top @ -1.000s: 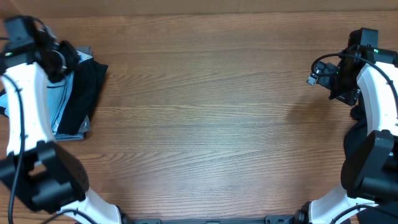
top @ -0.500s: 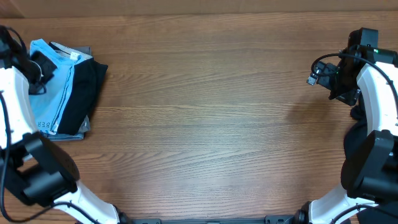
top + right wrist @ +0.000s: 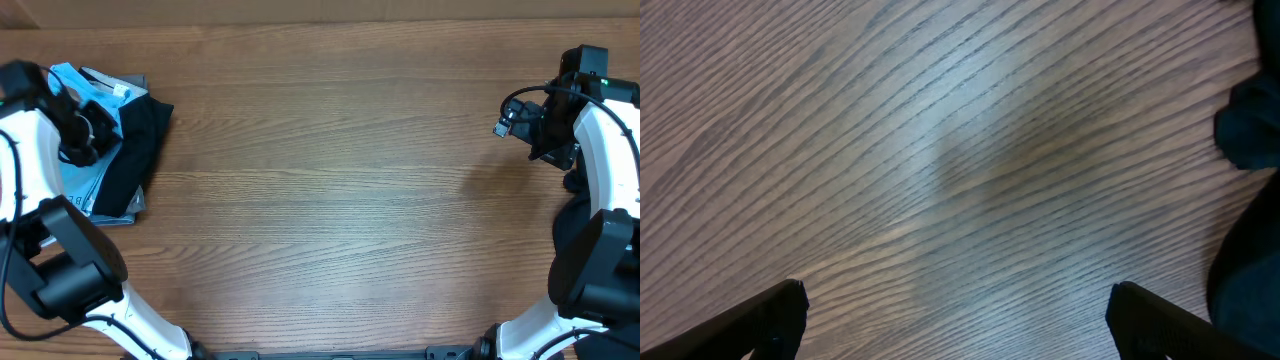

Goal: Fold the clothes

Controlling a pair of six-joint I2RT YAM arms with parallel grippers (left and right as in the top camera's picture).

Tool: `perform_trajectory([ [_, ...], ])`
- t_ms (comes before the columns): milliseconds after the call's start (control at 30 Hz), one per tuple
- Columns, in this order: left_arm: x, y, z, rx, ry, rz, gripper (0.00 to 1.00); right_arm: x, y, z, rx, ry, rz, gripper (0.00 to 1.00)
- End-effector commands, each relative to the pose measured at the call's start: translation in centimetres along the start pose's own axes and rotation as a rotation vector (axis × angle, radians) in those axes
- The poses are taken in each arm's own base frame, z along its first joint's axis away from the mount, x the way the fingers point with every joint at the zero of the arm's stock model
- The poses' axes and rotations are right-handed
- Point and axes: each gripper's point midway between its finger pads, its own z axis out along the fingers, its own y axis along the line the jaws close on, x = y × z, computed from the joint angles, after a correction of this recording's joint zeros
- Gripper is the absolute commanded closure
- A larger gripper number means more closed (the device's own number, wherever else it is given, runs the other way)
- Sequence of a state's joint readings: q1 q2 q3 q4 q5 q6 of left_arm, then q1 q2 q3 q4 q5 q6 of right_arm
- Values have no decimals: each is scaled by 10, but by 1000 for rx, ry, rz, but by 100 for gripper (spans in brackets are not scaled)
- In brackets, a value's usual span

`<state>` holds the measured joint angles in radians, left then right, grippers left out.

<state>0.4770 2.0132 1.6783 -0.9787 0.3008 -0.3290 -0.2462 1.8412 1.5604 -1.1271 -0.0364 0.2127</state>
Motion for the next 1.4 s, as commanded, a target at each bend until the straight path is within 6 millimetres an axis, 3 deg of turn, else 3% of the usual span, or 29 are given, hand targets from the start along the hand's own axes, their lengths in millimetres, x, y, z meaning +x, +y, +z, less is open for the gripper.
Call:
perform_trajectory([
  [0, 19, 8, 31, -4, 96, 68, 96, -5, 1, -6, 1, -25, -2, 0],
  [67, 19, -3, 25, 47, 91, 103, 96, -5, 1, -6, 1, -25, -2, 0],
  [133, 16, -27, 8, 158, 71, 160, 96, -5, 1, -6, 1, -25, -2, 0],
  [233, 13, -83, -42, 461, 20, 285, 96, -5, 1, -6, 1, -25, -2, 0],
  [333, 10, -123, -96, 726, -52, 363, 96, -5, 1, -6, 1, -25, -2, 0],
  [400, 7, -127, -109, 773, -82, 383, 96, -5, 1, -6, 1, -25, -2, 0],
  [600, 4, -116, -104, 820, -94, 442, 96, -5, 1, -6, 1, -25, -2, 0],
  [800, -5, -98, -71, 891, -31, 369, 96, -5, 1, -6, 1, -25, -2, 0],
  [1033, -2, -67, 16, 874, 108, 243, 96, -5, 1, -6, 1, -25, -2, 0],
  [1200, 25, -50, 85, 869, 261, 140, 96, -5, 1, -6, 1, -25, -2, 0],
  [1300, 38, -55, 100, 951, 306, 123, 96, -5, 1, -6, 1, -25, -2, 0],
  [1367, 37, -63, 92, 1032, 299, 122, 96, -5, 1, -6, 1, -25, -2, 0],
])
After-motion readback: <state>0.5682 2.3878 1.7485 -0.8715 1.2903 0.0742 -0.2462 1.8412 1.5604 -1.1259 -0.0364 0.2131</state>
